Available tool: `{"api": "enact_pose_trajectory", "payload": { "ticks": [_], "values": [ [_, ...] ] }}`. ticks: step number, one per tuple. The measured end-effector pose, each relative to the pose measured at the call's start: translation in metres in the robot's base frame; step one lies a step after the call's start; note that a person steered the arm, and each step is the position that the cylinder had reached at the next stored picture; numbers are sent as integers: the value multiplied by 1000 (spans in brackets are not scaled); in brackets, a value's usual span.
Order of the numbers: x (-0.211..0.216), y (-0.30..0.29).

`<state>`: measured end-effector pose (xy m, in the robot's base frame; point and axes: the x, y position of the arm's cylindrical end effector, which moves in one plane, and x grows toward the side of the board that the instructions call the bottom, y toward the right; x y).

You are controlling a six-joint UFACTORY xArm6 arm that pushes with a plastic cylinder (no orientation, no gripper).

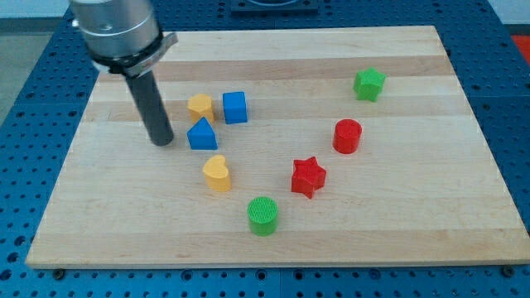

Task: Place arm left to blue triangle

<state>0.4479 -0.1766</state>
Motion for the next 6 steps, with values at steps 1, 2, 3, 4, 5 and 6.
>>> {"api": "enact_pose_trajectory", "payload": {
  "ticks": [1,2,3,4,5,6],
  "values": [
    [20,-23],
    [52,-12],
    [66,14],
    [64,21],
    [52,24],
    [27,24]
  ]
}}
